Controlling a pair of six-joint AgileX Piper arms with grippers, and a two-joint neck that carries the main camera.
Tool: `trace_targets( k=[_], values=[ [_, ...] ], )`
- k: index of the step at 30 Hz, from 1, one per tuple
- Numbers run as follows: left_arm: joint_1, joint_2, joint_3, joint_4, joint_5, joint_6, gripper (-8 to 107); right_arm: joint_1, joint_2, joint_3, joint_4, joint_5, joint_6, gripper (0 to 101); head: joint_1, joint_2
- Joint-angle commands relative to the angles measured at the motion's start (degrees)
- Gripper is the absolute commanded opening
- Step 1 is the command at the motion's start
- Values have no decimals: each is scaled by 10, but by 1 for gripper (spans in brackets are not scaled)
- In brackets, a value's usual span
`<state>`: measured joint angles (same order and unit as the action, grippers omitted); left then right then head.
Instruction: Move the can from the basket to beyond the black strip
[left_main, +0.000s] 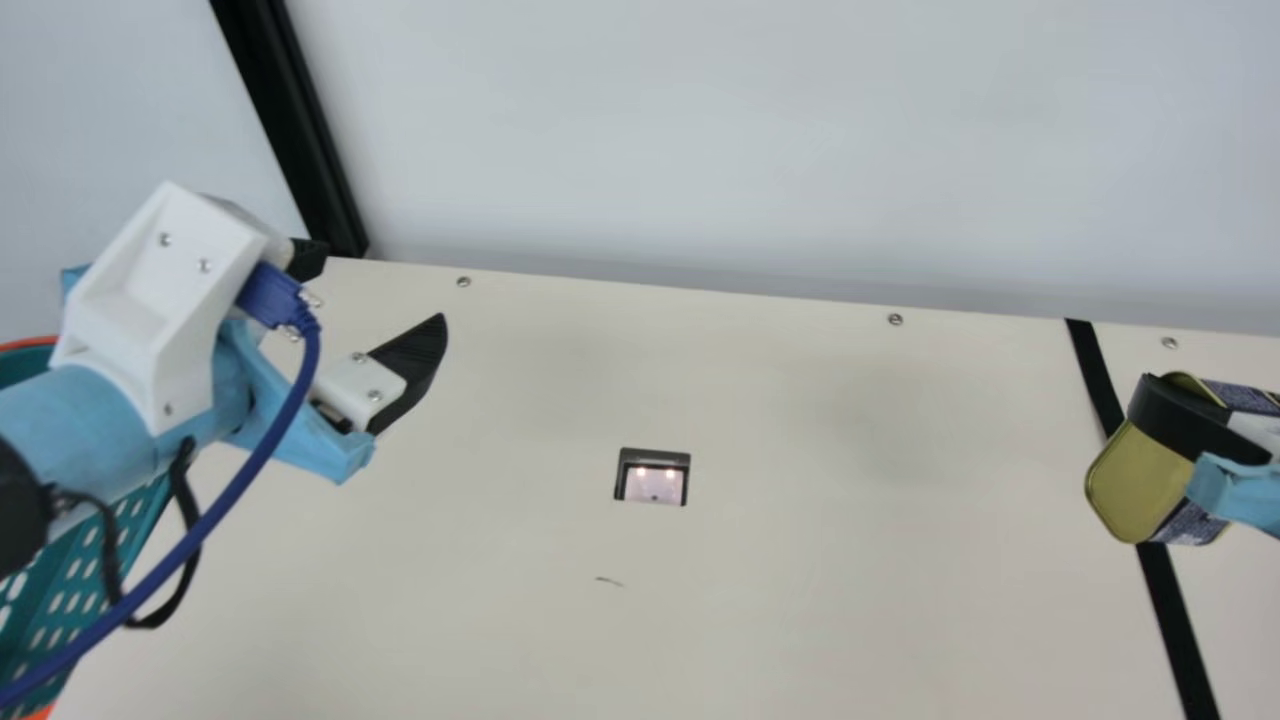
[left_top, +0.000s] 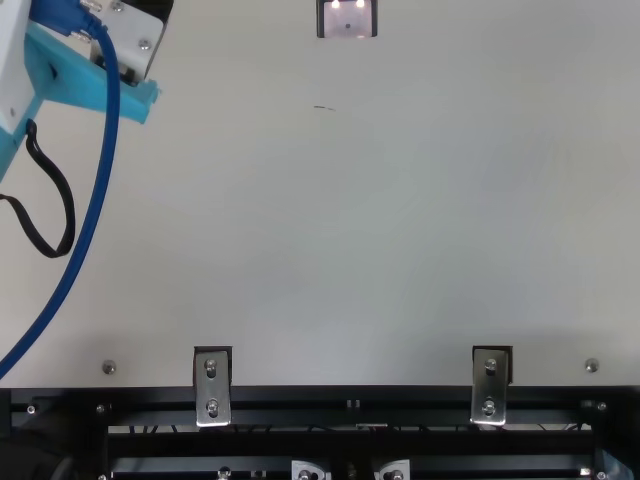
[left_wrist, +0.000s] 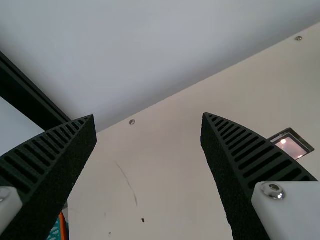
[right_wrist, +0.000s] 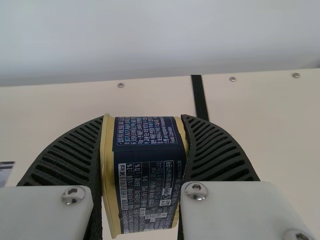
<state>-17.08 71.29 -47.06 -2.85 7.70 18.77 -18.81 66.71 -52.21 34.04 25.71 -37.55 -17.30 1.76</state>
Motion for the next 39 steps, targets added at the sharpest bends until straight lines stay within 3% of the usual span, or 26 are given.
trace_targets(
  k=[1, 18, 22, 30, 39],
  values=[
    [0, 0, 0, 0, 0, 0, 90, -12, 3, -2, -22, -2, 1, 0, -1, -20],
    [0, 0, 0, 0, 0, 0, 90, -101, 37, -32, -120, 3, -22, 0, -10, -175],
    [0, 0, 0, 0, 0, 0, 90, -115, 53, -38, -147, -5, -30, 0, -10, -175],
    [0, 0, 0, 0, 0, 0, 90, -121, 113, -58, -267, -44, -10, 0, -10, -175],
    [0, 0, 0, 0, 0, 0, 90, -84, 183, -92, -427, -47, 92, 0, -10, -175]
  ],
)
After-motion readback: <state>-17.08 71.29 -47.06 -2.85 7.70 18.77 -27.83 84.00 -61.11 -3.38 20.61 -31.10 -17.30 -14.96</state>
